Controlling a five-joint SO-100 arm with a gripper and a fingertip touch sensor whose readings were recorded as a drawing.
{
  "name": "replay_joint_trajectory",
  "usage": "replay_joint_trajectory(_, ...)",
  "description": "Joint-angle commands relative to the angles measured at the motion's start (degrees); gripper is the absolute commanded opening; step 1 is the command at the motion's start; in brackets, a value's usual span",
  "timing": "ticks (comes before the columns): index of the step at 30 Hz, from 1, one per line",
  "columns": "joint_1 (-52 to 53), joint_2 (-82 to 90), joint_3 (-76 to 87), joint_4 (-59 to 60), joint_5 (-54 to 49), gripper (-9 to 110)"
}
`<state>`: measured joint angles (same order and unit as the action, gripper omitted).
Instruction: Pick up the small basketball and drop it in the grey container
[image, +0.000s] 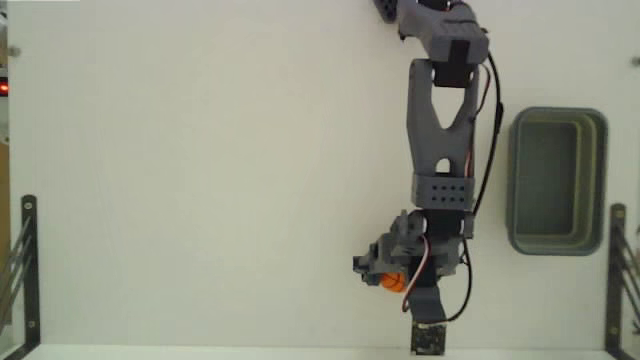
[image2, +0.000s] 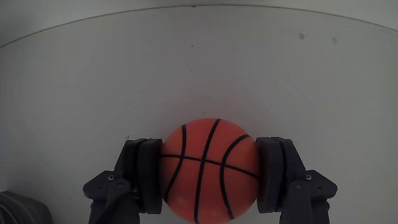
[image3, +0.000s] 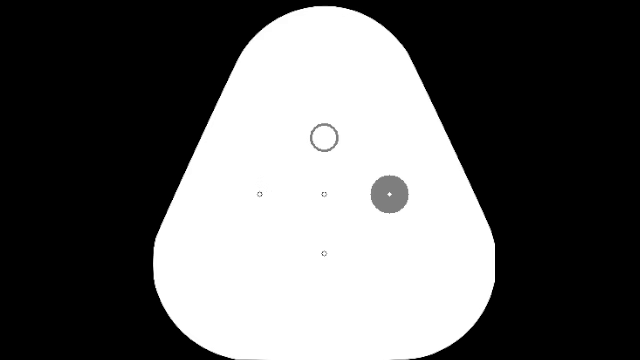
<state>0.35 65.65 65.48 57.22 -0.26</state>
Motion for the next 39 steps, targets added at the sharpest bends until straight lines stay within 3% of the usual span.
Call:
replay_joint_trajectory(1, -0.4, 2.4, 0.1, -0.3, 0.3, 82)
replay_joint_trajectory(39, -0.4, 2.3, -2.4, 2.1, 0.3, 82)
